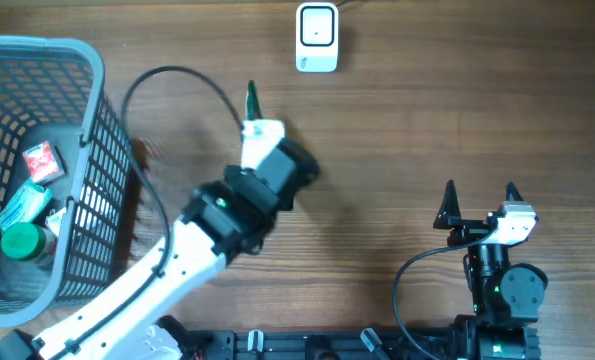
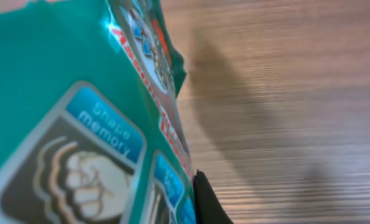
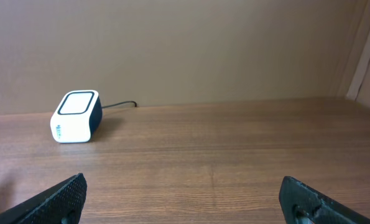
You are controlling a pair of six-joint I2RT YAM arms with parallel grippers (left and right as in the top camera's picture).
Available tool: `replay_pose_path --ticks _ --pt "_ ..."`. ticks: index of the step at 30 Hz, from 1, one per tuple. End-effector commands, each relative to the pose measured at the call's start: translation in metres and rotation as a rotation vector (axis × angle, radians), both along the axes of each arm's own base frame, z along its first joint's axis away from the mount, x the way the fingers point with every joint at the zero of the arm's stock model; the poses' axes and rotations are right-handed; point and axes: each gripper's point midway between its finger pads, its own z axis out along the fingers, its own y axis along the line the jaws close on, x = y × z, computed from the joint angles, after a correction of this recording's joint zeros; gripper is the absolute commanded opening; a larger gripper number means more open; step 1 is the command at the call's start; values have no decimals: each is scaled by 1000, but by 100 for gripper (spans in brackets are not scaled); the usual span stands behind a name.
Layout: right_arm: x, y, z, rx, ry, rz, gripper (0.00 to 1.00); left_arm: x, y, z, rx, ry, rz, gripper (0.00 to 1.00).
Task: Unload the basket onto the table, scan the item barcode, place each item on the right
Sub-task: 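Lift the green pouch out and lay it on the table center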
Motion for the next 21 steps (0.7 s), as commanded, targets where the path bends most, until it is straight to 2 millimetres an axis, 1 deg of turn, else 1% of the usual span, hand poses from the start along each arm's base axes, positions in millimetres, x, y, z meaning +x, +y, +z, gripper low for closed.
replay_pose_path --ticks 1,3,4,9,11,13,15,17,18,21 --pt "0 3 0 -10 -2 18 100 5 5 34 265 -174 -85 4" --pt "0 3 0 -10 -2 18 100 -1 -4 36 285 -185 -132 4" --pt "0 3 0 -11 -2 18 100 -3 -6 35 295 -181 -145 4" --pt "0 3 0 -10 -2 18 100 -15 8 20 406 -93 -183 4" --pt "0 3 0 -10 -2 18 100 -14 7 13 410 -80 -175 4" --pt "0 3 0 -10 -2 18 100 -11 3 -3 428 -45 -155 4" --pt "0 3 0 -10 -2 18 100 -10 6 -25 520 14 -157 4" --pt "0 3 0 -10 -2 18 100 -5 23 -31 646 -2 -68 4" --pt "0 3 0 -10 -2 18 100 -1 31 -39 692 -26 18 6" --pt "0 3 0 -10 -2 18 100 -3 28 -54 678 1 41 4"
